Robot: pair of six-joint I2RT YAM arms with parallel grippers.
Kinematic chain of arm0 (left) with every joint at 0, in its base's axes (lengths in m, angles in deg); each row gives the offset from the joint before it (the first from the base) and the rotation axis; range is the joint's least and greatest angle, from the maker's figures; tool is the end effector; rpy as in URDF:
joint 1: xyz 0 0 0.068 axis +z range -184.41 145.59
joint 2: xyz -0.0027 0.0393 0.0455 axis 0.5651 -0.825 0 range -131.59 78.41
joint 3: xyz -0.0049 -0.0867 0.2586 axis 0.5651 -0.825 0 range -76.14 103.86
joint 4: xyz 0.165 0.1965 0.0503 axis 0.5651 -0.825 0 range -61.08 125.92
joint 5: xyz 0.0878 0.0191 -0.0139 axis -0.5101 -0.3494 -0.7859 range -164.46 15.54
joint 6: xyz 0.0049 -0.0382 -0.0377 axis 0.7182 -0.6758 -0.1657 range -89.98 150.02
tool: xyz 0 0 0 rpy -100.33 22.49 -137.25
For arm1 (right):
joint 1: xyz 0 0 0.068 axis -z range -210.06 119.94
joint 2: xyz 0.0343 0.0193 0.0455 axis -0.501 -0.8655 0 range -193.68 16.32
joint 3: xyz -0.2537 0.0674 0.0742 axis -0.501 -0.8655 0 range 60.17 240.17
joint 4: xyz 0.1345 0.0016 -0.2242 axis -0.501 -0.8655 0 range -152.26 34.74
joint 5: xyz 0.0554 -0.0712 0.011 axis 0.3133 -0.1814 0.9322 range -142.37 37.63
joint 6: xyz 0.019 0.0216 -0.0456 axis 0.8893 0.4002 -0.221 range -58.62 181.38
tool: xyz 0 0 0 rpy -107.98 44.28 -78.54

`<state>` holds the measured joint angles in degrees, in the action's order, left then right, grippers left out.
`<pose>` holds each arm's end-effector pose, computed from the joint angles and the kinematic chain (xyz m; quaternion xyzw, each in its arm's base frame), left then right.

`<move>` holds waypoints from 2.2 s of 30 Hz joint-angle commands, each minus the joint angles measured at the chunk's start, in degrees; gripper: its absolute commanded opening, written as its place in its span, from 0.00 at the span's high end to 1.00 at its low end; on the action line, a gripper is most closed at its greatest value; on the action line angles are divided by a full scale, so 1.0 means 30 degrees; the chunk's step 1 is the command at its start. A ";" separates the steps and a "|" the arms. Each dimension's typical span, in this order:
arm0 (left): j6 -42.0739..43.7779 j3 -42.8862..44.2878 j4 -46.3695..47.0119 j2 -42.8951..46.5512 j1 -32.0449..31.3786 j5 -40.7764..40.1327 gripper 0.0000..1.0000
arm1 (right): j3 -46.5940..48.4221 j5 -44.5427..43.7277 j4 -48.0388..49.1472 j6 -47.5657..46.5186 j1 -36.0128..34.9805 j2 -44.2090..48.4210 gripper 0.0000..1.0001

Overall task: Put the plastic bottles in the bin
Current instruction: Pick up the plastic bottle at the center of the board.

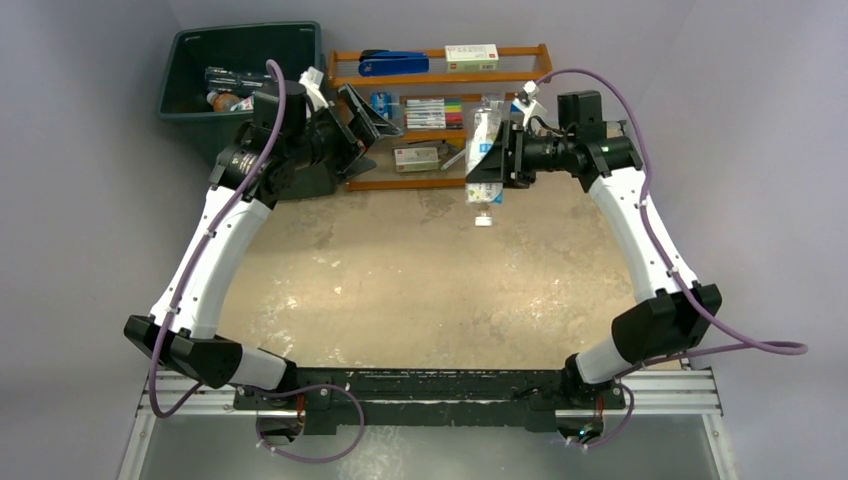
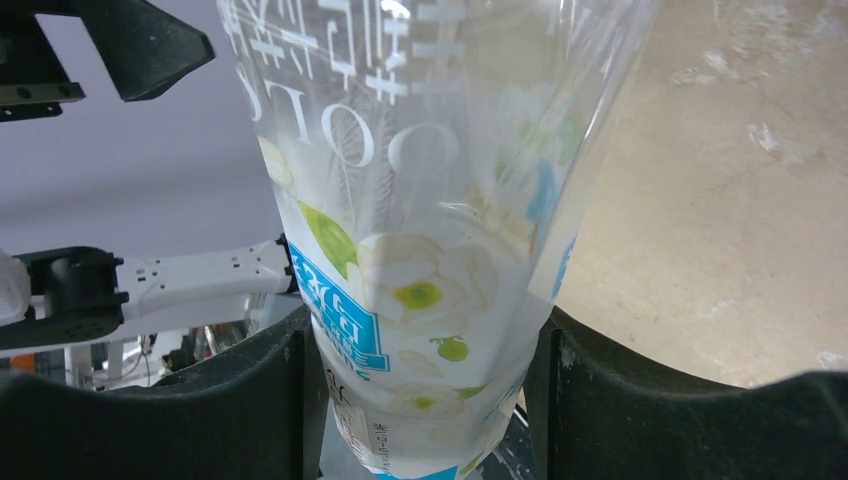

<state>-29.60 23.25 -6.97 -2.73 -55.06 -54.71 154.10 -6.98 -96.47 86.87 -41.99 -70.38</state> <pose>0.2680 -0.1137 0.4633 -0.1893 0.8126 -0.4532 0.3136 0.3103 0.0915 0.4122 -0.0837 0.8302 0.4616 0.3012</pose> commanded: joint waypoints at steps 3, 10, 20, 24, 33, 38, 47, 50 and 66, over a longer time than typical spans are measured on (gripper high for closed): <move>-0.0129 -0.0059 0.1220 0.0636 0.0024 0.0330 0.01 | 0.1626 0.1718 0.1008 0.0048 -0.0620 -0.0538 0.57; 0.0142 -0.0214 0.1741 0.0801 0.0042 0.0399 0.01 | 0.2462 0.2883 0.1716 0.0552 -0.1314 -0.1483 0.57; -0.0226 -0.1211 0.3850 0.1501 0.0053 0.0537 0.01 | 0.4508 0.3935 0.1872 0.1125 -0.2546 -0.2952 0.57; -0.0322 -0.1628 0.4707 0.1618 0.0034 0.0591 0.01 | 0.5277 0.4279 0.1584 0.1084 -0.3453 -0.3552 0.57; 0.0300 -0.1845 0.5342 0.1813 0.0035 0.0859 0.01 | 0.5896 0.5042 0.1556 0.1444 -0.5074 -0.4322 0.57; 0.0839 -0.2166 0.5156 0.2087 0.0024 0.0744 0.01 | 0.6027 0.5443 0.1693 0.1827 -0.5857 -0.4576 0.57; 0.1299 -0.3220 0.5318 0.2933 -0.0032 0.0528 0.01 | 0.7440 0.5719 0.1286 0.2226 -0.6691 -0.5485 0.57; 0.1529 -0.3157 0.5415 0.2854 -0.0192 0.0537 0.01 | 0.8021 0.5733 0.1216 0.2280 -0.6958 -0.5905 0.58; 0.2497 -0.2507 0.4659 0.1995 -0.0315 -0.0028 0.48 | 0.9582 0.6027 0.0836 0.2663 -0.7793 -0.6693 0.51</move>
<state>-23.28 13.83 4.55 3.95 -55.67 -55.15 180.31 8.36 -93.81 94.39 -64.54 -91.32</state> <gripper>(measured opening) 0.574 0.626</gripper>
